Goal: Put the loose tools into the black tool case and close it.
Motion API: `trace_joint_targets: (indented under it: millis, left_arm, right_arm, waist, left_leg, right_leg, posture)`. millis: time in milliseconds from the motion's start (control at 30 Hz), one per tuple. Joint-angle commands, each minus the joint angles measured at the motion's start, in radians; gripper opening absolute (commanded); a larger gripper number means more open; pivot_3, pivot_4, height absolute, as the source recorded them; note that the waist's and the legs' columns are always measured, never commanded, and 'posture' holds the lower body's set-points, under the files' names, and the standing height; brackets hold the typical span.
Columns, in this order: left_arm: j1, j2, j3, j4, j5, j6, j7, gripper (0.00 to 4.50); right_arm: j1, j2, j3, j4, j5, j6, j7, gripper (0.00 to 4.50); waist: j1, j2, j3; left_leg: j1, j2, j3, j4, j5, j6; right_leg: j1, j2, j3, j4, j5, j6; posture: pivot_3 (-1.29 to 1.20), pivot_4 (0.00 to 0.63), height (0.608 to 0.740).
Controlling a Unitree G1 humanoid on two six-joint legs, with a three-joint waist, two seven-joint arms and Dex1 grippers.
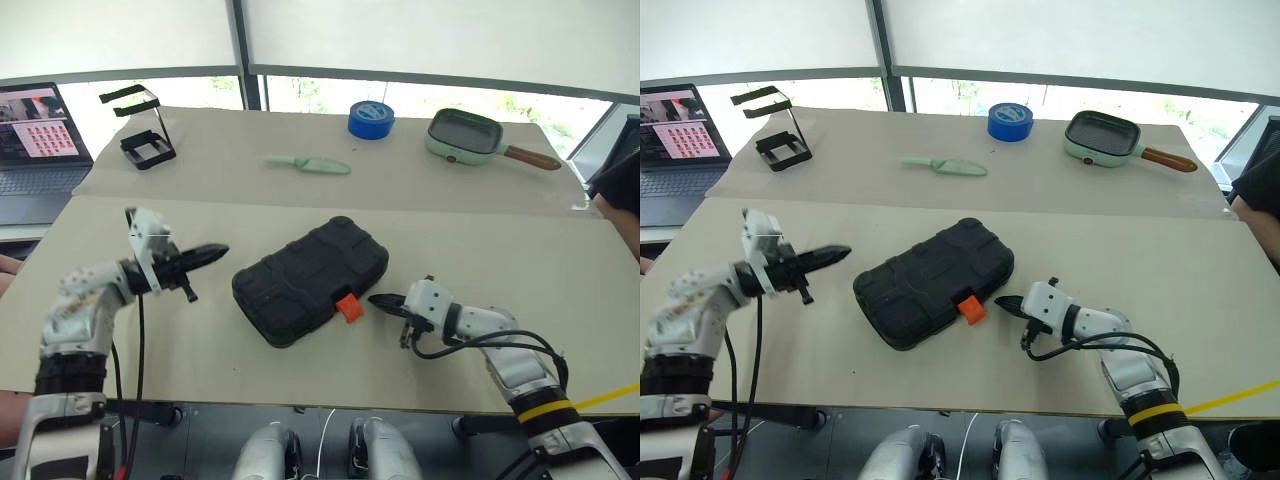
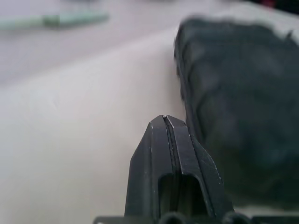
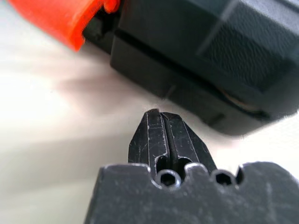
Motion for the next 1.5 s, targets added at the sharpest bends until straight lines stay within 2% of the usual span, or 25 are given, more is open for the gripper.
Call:
trace_joint_targets:
  millis: [33,200,433,567,767,1133,1500]
  left_arm:
    - [-0.068,-0.018,-0.109,-0.094,-0.011,0.091,-0.038,0.02]
    - [-0.174,-0.17,-0.298,-0.058,0.105,0.083,0.018,0.02]
    - [-0.137,-0.176,-0.527,-0.009,0.345,0.011,0.043,0.02]
    - [-0.065,-0.21,-0.508,-0.044,0.337,0.066,0.117,0.02]
    - [-0.008,-0.193,-0.499,-0.099,0.32,0.107,0.116,0.02]
    - [-0.001,-0.2,-0.476,-0.13,0.306,0.106,0.118,0.02]
    - [-0.007,-0.185,-0.462,-0.124,0.303,0.124,0.119,0.02]
  right_arm:
    - [0.06,-0.03,-0.058,-0.116,0.079,0.053,0.033,0.0]
    - [0.174,-0.056,-0.098,-0.308,0.177,0.185,0.044,0.0]
    - [0.23,-0.054,-0.072,-0.483,0.213,0.351,0.027,0.0]
    - [0.207,-0.02,-0.046,-0.513,0.194,0.38,0.003,0.0]
    - [0.163,0.011,-0.02,-0.502,0.169,0.394,-0.013,0.0]
    - [0.094,0.054,0.066,-0.362,0.033,0.349,-0.027,0.0]
    - [0.054,0.197,0.062,-0.254,0.017,0.277,-0.108,0.0]
  waist:
    - [0.002,0.0,0.0]
    - [0.01,0.0,0.0]
    - [-0.001,0.003,-0.002]
    - [0.005,0.007,-0.007]
    - [0.01,0.016,-0.017]
    - [0.007,0.016,-0.018]
    - [0.005,0.016,-0.018]
  left_leg:
    - [0.0,0.0,0.0,0.0,0.0,0.0]
    - [0.001,0.0,0.001,0.001,0.0,0.0]
    - [0.003,0.002,0.001,0.0,0.001,-0.001]
    - [0.008,0.002,-0.001,0.0,-0.002,0.003]
    - [0.01,0.002,-0.001,0.0,-0.006,0.009]
    - [0.014,0.002,-0.001,-0.002,-0.006,0.006]
    - [0.014,0.002,-0.001,-0.004,-0.006,0.002]
  right_leg:
    - [0.001,0.0,0.0,0.0,0.0,0.001]
    - [0.001,0.003,0.001,0.0,-0.002,0.003]
    - [0.001,0.006,0.003,0.001,-0.002,0.002]
    - [0.005,0.002,0.003,0.0,-0.002,0.002]
    - [0.008,-0.003,0.003,-0.002,-0.002,0.003]
    - [0.011,-0.003,0.003,-0.003,-0.003,0.003]
    - [0.011,-0.002,0.003,-0.003,-0.004,0.004]
  posture:
    - [0.0,0.15,0.74]
    - [0.0,0.15,0.74]
    - [0.0,0.15,0.74]
    - [0.0,0.15,0.74]
    - [0.0,0.15,0.74]
    - [0.0,0.15,0.74]
    - [0.0,0.15,0.74]
